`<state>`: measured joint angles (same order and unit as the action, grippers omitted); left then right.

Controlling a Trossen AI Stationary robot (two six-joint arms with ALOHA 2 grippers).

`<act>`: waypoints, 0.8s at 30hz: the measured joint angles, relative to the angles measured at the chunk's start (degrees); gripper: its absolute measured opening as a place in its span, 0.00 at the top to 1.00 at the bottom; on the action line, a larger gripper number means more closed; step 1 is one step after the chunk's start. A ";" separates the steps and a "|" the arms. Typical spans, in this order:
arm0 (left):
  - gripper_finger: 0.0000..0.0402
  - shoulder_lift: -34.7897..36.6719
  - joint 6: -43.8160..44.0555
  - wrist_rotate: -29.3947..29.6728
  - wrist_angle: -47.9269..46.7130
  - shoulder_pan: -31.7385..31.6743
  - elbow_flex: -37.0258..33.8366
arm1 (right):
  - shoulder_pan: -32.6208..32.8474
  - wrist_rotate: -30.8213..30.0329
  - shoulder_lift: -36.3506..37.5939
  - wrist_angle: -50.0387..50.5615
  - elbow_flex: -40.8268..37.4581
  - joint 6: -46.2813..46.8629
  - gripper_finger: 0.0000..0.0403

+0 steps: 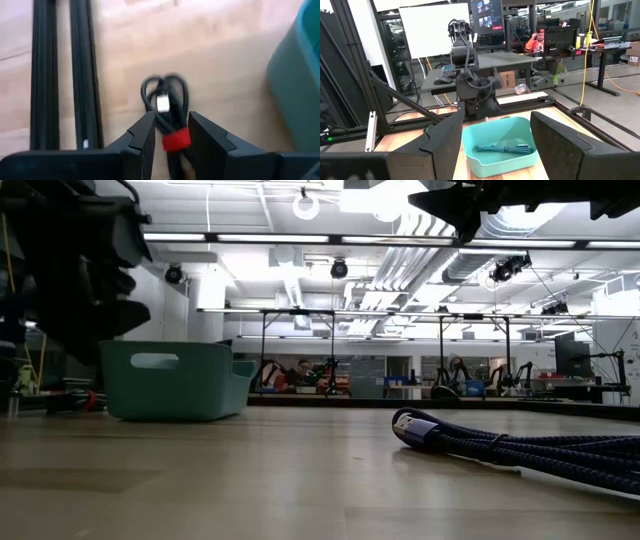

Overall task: Pick and place USB-C Cables
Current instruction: Adjust the blue bin

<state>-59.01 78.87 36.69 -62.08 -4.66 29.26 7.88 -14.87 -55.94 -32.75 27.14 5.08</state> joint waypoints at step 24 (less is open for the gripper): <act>0.78 -6.33 -2.97 -1.42 -0.50 0.93 -0.31 | 0.00 -1.24 0.00 -0.02 0.00 0.48 0.44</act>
<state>-65.34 75.90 35.27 -62.58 -3.73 28.95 7.88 -16.12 -55.94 -32.77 27.14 5.56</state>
